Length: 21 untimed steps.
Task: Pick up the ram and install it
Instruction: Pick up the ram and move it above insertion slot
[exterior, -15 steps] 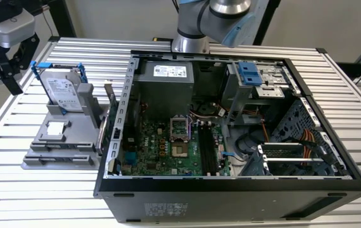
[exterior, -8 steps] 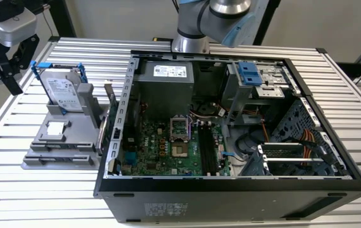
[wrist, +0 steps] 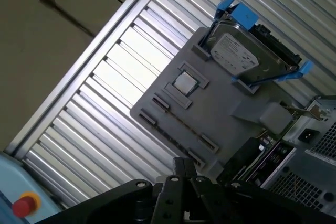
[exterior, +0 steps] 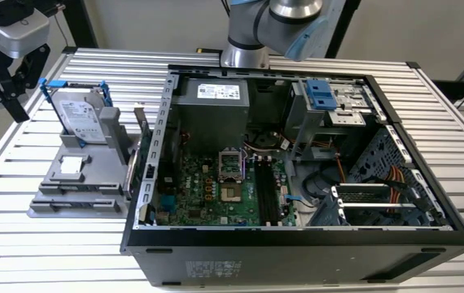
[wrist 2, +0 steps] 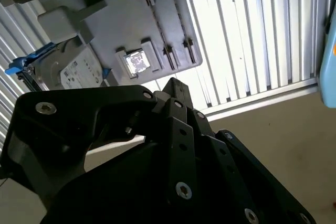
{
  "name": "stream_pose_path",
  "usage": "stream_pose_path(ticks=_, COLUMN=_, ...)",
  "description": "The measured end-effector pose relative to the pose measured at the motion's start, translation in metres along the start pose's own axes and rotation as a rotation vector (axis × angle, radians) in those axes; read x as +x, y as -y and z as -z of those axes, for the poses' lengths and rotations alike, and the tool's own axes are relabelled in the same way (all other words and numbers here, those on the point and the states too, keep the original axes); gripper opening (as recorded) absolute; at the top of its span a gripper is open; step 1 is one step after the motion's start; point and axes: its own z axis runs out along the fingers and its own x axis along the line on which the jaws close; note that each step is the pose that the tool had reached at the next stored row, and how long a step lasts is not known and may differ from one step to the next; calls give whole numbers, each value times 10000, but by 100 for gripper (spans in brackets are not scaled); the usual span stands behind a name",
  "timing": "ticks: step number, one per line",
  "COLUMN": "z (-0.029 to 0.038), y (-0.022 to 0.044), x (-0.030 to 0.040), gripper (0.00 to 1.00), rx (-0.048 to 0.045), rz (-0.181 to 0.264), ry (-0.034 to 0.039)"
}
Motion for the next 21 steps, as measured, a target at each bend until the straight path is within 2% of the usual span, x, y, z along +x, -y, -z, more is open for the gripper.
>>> stream_pose_path(ticks=12, z=0, y=0, x=0, gripper=0, rx=3, rz=370, ry=-18)
stream_pose_path(ticks=21, z=0, y=0, x=0, gripper=0, rx=3, rz=400, ry=-19)
